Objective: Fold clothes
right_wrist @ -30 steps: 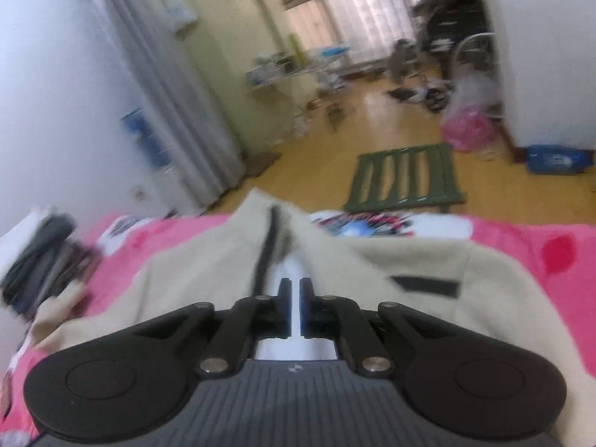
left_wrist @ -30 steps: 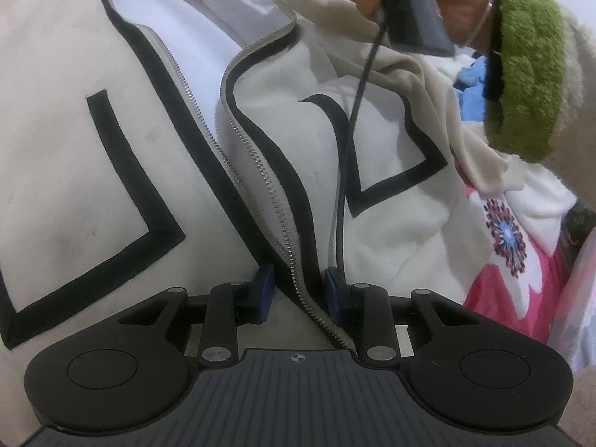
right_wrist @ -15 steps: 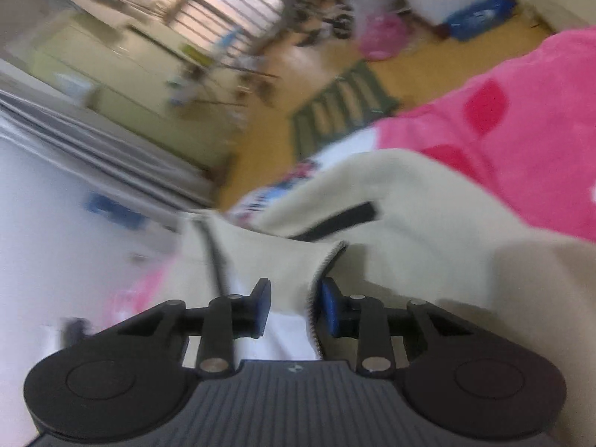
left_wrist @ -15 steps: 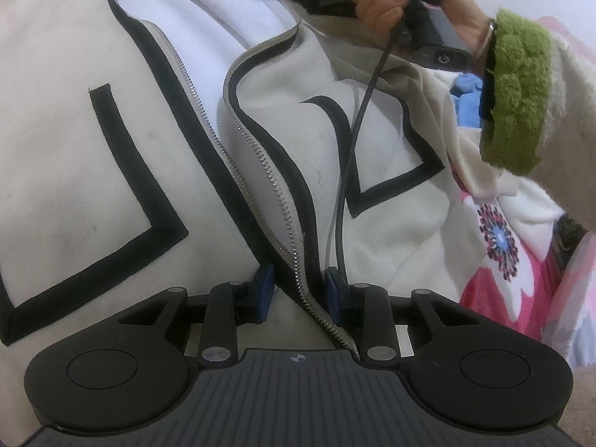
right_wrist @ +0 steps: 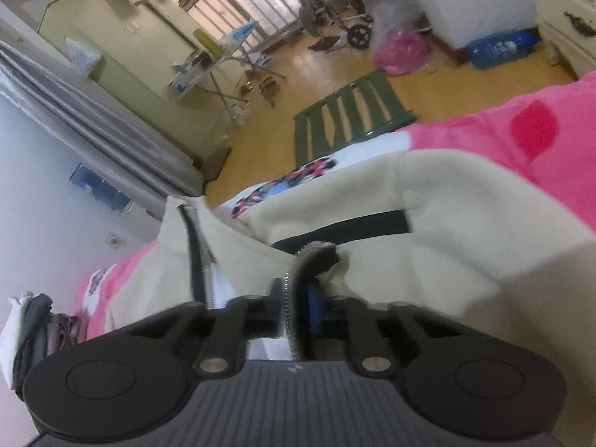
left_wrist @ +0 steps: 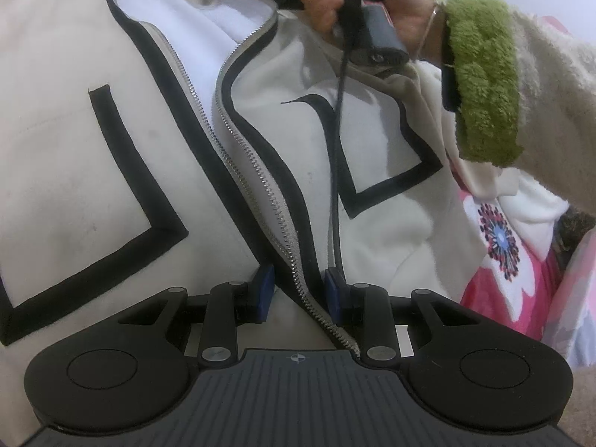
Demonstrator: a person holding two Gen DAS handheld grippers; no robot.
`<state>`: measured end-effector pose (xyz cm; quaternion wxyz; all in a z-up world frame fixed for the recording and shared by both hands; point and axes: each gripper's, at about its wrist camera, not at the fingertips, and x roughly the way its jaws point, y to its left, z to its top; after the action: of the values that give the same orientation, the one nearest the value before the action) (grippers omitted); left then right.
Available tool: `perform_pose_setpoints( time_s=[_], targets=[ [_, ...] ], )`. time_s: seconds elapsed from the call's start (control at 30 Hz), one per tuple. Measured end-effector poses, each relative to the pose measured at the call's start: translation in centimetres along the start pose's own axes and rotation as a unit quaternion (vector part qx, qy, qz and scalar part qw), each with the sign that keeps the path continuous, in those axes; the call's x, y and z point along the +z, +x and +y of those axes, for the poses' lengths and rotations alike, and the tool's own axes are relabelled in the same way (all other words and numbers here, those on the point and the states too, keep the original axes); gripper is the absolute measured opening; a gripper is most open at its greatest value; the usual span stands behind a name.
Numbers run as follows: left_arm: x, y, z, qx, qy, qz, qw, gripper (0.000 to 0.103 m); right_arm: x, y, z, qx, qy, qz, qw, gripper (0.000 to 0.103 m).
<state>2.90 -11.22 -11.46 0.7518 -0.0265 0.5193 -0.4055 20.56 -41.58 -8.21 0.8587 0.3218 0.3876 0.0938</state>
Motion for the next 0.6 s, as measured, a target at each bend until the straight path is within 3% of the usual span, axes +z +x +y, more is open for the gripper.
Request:
perform_pose_setpoints(
  time_s=[0.13, 0.2, 0.37, 0.53, 0.6],
  targets=[
    [-0.1, -0.2, 0.4, -0.011, -0.013, -0.005, 0.9998, 0.029, 0.5, -6.1, 2.6, -0.001, -0.003, -0.16, 0.987, 0.009],
    [0.0, -0.4, 0.8, -0.019, -0.026, -0.007, 0.9994, 0.03, 0.8, -7.4, 3.5, -0.029, -0.015, -0.202, 0.979, 0.009],
    [0.0, -0.4, 1.4, -0.03, -0.048, -0.006, 0.9984, 0.029, 0.0, -3.3, 7.6, -0.063, -0.119, -0.179, 0.975, 0.009],
    [-0.1, -0.6, 1.8, -0.039, -0.068, -0.007, 0.9969, 0.029, -2.2, 3.2, 13.5, -0.079, -0.258, -0.131, 0.954, 0.009],
    [-0.2, -0.7, 2.3, -0.048, -0.087, -0.007, 0.9951, 0.029, -2.5, 5.4, 14.0, -0.092, -0.267, -0.111, 0.953, 0.009]
  ],
)
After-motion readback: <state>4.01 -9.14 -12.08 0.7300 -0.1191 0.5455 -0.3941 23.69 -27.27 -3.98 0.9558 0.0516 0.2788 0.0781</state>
